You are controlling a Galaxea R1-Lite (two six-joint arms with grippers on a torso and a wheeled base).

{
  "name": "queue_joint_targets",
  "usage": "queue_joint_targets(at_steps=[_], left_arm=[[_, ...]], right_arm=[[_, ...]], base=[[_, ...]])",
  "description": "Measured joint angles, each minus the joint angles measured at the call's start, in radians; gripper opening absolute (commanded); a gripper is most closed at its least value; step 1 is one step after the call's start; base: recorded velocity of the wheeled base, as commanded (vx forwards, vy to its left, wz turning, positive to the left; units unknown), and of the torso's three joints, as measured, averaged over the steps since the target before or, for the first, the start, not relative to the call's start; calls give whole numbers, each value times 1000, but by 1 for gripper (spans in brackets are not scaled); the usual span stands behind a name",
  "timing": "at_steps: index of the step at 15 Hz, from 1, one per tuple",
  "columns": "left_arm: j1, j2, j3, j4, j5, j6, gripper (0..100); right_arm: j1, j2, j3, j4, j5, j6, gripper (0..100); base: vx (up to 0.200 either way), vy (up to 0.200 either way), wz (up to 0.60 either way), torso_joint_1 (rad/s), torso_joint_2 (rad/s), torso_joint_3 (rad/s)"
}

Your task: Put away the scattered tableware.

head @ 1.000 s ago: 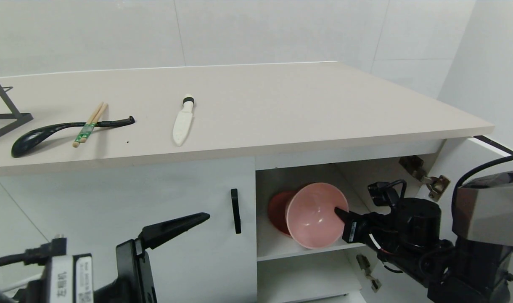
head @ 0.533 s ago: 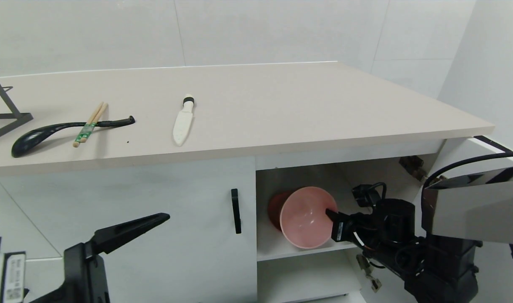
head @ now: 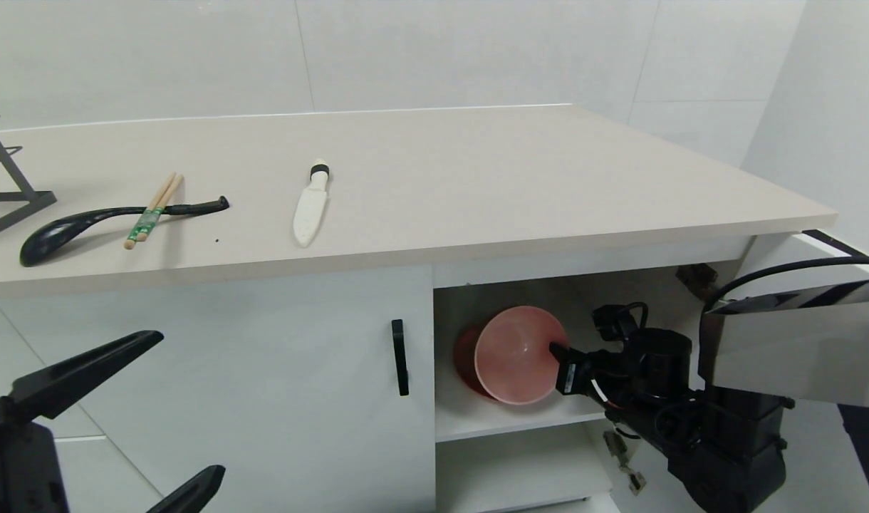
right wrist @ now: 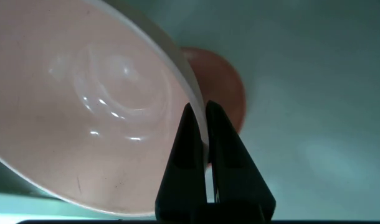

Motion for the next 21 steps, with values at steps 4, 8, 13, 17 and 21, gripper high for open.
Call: queue_joint_targets(at_steps=[4, 8, 13, 17, 21], left_arm=[[25, -49, 0, 12, -37, 0, 100], [27, -60, 0, 16, -37, -2, 100], [27, -62, 0, 42, -39, -2, 100], [27, -64, 0, 42, -39, -1, 100], [27, -64, 0, 43, -39, 0, 100]], right_arm=[[-3, 53, -59, 0, -2, 0, 0], [-3, 101, -91, 0, -4, 4, 0], [-6, 121, -89, 0, -15, 2, 100], [-11, 124, -79, 0, -16, 0, 100], [-6, 116, -62, 0, -15, -2, 100]], base=[[0, 0, 0, 0, 0, 0], [0, 0, 0, 0, 0, 0], [0, 0, 0, 0, 0, 0], [0, 0, 0, 0, 0, 0], [0, 0, 0, 0, 0, 0]])
